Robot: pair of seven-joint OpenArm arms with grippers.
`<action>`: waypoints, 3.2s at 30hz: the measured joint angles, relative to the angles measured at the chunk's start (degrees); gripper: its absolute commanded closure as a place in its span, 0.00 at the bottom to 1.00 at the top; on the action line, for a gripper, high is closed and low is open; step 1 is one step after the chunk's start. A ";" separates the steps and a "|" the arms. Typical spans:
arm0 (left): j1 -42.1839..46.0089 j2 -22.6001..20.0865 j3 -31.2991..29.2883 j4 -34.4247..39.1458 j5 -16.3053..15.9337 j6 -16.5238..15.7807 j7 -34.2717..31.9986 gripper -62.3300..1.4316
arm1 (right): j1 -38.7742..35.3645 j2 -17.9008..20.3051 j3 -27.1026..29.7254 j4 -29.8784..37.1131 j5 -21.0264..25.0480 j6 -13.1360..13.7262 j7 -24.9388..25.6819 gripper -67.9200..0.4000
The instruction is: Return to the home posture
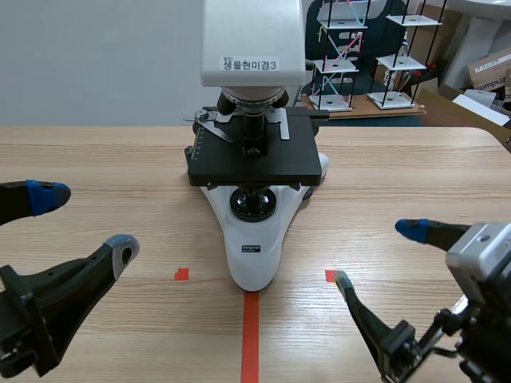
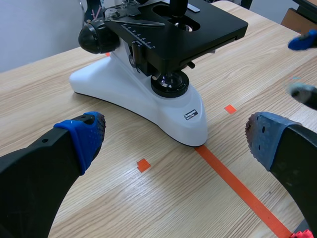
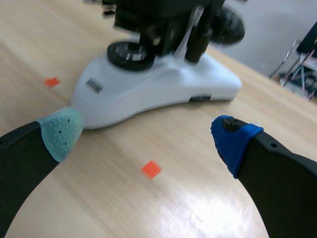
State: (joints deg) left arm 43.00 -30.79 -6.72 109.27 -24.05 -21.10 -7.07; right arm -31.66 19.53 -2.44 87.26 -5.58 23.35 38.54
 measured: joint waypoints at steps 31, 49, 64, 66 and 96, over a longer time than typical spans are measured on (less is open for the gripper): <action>0.00 0.00 0.00 0.00 0.00 0.00 0.00 0.04 | -12.76 4.76 8.85 14.14 7.13 5.01 -2.91 0.14; 0.00 0.00 0.00 0.00 0.00 0.00 0.00 0.04 | -11.72 4.76 8.85 14.10 7.13 6.93 -3.91 0.15; 0.00 0.00 0.00 0.00 0.00 0.00 0.00 0.04 | -11.72 4.76 8.85 14.10 6.91 6.93 -3.43 0.15; 0.00 0.00 0.00 0.00 0.00 0.00 0.00 0.04 | -11.72 4.76 8.85 14.10 6.86 6.93 -2.60 0.15; 0.00 0.00 0.00 0.00 0.00 0.00 0.00 0.04 | -11.72 4.76 8.85 14.10 6.86 6.93 -2.62 0.15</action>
State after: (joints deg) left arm 43.00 -30.79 -6.72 109.27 -24.05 -21.10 -7.07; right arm -43.38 24.29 6.42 101.36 1.28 30.28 35.92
